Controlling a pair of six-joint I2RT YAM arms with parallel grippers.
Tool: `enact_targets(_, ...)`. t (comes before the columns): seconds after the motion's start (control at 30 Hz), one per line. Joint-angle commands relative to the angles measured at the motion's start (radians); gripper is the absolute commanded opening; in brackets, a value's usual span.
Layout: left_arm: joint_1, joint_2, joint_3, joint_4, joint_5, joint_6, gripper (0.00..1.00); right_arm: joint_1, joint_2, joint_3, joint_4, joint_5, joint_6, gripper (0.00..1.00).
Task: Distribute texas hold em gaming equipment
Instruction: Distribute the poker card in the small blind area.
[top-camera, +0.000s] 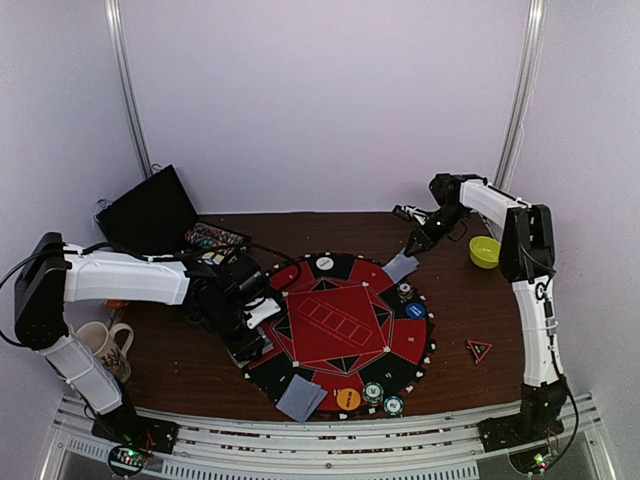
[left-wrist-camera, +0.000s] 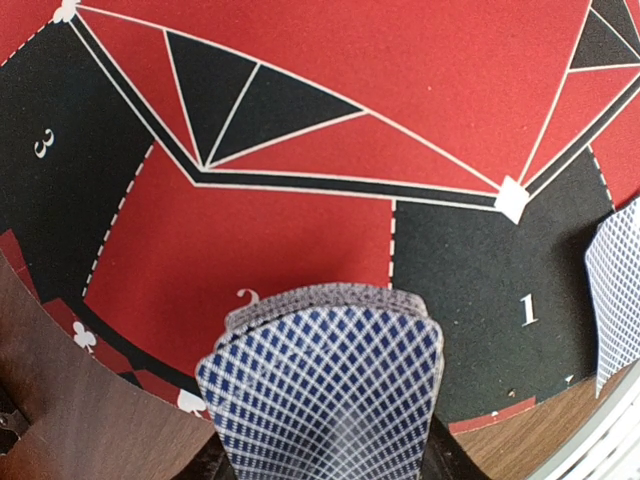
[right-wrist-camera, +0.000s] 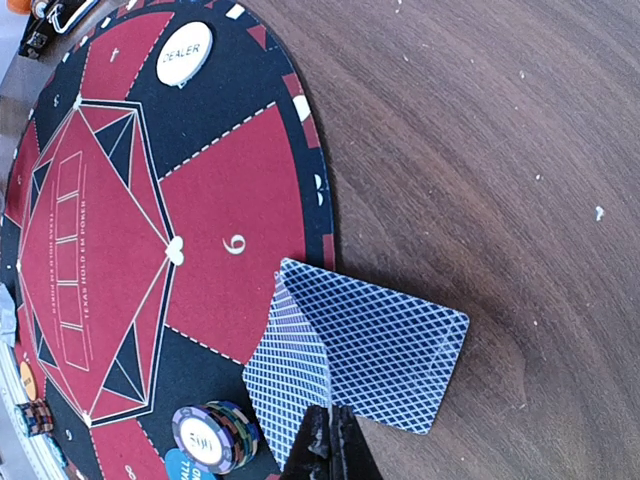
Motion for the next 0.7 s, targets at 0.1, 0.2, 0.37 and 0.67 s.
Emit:
enact_targets(0.1,-0.004,-0.022,0.016,-0.002,-0.004,0.016,0.41,-0.004,0.041,0.064,-0.062,-0.002,-0.058,0.0)
enact_targets(0.2,-0.004,-0.023,0.016,-0.002,-0.002,0.018,0.41,-0.004,0.053,0.066,-0.058,0.022,-0.064,0.0)
enact_targets(0.37,-0.004,-0.013,0.022,-0.003,-0.001,0.022,0.41,-0.002,0.074,0.075,-0.045,0.052,-0.062,0.0)
enact_targets(0.67,-0.004,0.001,0.027,-0.002,0.002,0.026,0.41,0.018,0.085,0.072,0.018,0.084,-0.071,0.0)
